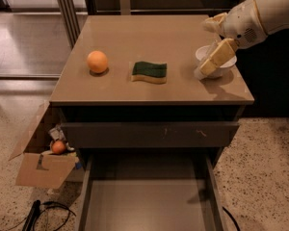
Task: Place sponge into middle drawer
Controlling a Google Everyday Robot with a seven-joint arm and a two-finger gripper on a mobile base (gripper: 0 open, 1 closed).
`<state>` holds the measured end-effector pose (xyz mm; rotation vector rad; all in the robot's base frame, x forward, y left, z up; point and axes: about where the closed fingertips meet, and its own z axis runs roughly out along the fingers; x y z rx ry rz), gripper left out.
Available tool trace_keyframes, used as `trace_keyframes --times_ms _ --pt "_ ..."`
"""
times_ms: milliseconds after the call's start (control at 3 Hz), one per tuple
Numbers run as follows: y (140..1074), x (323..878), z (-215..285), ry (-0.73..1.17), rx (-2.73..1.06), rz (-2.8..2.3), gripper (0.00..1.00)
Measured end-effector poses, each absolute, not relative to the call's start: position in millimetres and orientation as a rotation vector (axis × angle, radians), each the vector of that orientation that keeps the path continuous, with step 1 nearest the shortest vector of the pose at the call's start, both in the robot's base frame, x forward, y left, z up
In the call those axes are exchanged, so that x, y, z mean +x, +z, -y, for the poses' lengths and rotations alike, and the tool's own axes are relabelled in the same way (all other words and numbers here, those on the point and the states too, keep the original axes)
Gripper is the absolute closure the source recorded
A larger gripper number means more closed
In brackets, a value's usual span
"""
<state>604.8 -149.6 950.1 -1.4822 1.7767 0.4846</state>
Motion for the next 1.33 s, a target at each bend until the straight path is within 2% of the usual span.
trace_keyframes --times_ms 1333 --pt "875.5 647.9 96.1 0.53 -1.477 -1.91 0.0"
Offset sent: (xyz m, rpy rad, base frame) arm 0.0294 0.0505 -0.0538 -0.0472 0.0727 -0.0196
